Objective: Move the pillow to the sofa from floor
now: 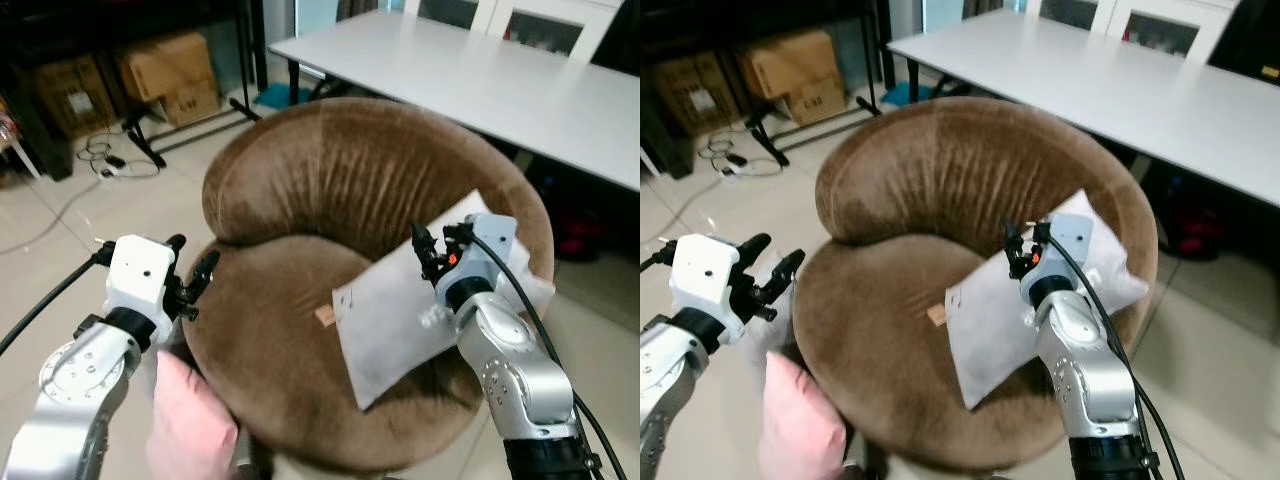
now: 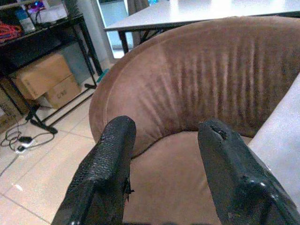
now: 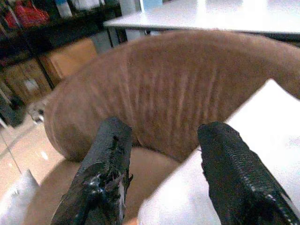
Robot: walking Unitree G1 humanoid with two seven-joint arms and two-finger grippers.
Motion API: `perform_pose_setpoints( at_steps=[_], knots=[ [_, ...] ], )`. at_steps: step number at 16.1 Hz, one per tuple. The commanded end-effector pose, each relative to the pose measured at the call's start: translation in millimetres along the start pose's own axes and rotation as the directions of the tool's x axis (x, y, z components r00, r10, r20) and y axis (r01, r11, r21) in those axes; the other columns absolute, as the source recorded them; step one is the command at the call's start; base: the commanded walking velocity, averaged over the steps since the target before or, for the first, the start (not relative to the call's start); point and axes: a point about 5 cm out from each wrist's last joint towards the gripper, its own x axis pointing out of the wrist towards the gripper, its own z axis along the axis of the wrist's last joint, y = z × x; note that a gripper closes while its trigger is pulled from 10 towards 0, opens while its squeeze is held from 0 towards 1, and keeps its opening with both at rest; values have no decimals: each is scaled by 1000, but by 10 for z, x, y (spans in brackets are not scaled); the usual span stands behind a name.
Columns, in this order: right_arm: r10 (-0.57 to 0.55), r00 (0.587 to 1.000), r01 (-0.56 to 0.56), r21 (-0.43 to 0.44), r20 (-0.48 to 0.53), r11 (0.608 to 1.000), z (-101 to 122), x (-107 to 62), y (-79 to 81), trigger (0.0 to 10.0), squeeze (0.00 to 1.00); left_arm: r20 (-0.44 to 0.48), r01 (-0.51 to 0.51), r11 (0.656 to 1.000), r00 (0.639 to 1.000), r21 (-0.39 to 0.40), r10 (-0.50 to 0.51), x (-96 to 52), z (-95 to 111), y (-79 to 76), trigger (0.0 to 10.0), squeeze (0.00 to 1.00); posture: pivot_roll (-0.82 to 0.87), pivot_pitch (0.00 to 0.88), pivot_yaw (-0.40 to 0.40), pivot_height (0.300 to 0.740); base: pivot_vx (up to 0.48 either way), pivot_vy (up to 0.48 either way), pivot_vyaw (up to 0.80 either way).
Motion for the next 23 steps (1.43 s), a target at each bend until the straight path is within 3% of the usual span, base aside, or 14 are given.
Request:
perform_pose_setpoints(
  at_steps=[1, 2, 3, 4, 10, 13, 15, 17, 23],
  knots=[
    [-3, 1000, 4, -26, 3, 1000, 44, -5, 3, 10000, 0, -5, -17, 1000, 1000, 10, 17, 7, -23, -5, 10000, 0, -28, 0, -7, 740, 0, 0, 0],
    [-15, 1000, 15, -61, -8, 998, 43, -8, -12, 10000, 0, -13, -45, 999, 999, 25, 45, 27, -50, 6, 10000, 0, -28, 0, -7, 740, 0, 0, 0],
    [-33, 999, 28, -175, -24, 984, 16, -19, -47, 10000, 0, -22, -95, 995, 995, 40, 96, 51, -83, 35, 10000, 0, -37, 0, -9, 740, 0, 0, 0],
    [-36, 999, 28, -206, -39, 978, -8, -30, -63, 10000, 0, -21, -111, 993, 993, 42, 112, 52, -87, 42, 10000, 0, -39, 0, -10, 740, 0, 0, 0],
    [39, 999, -42, -107, -28, 993, 38, -72, -81, 10000, 0, -38, -210, 977, 977, 46, 212, 28, -167, 74, 10000, 0, -37, 0, -22, 740, 0, 0, 0],
    [89, 996, -91, -206, -19, 974, 56, -47, -44, 10000, 0, -38, -256, 965, 965, 65, 258, -13, -186, 70, 10000, 0, -7, 0, -40, 740, 0, 0, 0],
    [104, 995, -103, -224, -8, 969, 43, -61, -25, 10000, 0, -35, -284, 956, 957, 66, 287, -27, -193, 77, 10000, 0, -8, 0, -41, 740, 0, 0, 0],
    [133, 991, -133, -181, -16, 974, 26, -92, -1, 10000, 0, -32, -296, 953, 954, 66, 299, -3, -205, 58, 10000, 0, -12, 0, -47, 740, 0, 0, 800],
    [162, 987, -163, -170, -17, 972, 1, -48, 44, 10000, 0, -14, -335, 939, 941, 82, 337, -53, -195, 58, 10000, 0, 13, 0, -72, 740, 0, 0, 800]
  ],
)
